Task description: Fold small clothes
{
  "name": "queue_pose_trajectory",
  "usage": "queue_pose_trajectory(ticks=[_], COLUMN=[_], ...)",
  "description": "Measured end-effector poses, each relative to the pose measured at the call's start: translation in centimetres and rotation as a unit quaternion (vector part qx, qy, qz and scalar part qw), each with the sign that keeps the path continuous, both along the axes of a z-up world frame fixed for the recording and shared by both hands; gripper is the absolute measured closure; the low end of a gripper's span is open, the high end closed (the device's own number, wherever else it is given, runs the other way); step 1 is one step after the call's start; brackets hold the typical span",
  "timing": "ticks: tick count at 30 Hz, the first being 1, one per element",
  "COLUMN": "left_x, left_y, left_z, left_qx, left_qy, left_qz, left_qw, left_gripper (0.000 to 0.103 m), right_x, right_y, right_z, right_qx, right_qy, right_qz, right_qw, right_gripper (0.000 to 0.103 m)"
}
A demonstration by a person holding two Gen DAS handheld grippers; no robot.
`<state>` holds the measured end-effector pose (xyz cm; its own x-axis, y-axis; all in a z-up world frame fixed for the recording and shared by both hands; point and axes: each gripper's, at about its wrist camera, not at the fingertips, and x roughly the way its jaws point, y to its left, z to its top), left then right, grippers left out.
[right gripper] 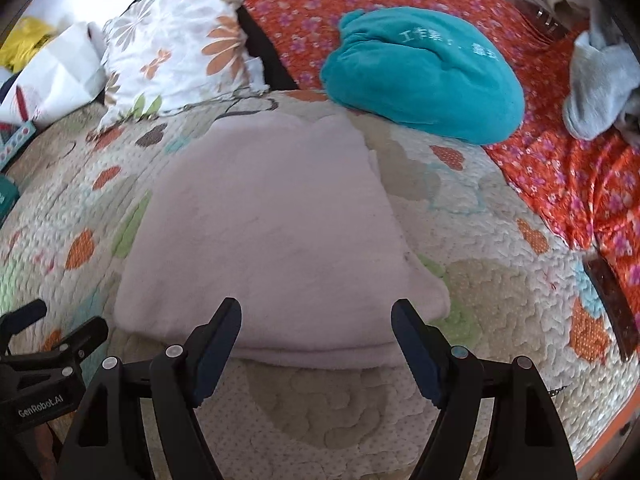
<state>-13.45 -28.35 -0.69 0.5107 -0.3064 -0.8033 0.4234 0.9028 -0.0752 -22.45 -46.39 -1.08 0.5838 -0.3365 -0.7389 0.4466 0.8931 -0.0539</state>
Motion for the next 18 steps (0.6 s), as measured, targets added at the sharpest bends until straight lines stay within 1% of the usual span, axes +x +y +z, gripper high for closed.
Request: queue_pose_trajectory(ticks=[6, 15, 18], left_x=[0.5, 0.2, 0.1], left_y=[0.0, -0.3, -0.3], left_z=[-0.7, -0.9, -1.0], left_qx=[0.002, 0.006, 0.007], left_qy=[0.023, 0.026, 0.028], left_qz=[0.006, -0.001, -0.004], left_qw=[0.9997, 0.9996, 0.9996], left_gripper=[0.0, 0.0, 0.0], right_x=[-0.2, -0.7, -0.6], right_y=[0.5, -0.5, -0.4], right_z=[-0.6, -1.1, -1.1], right_qx=[-0.019, 0.001, 0.0], right_qy=[0.018, 0.026, 0.027], right_qz=[0.013, -0.005, -0.005], right_qw=[1.0, 1.0, 1.0], right_gripper=[0.021, 0.021, 0.021])
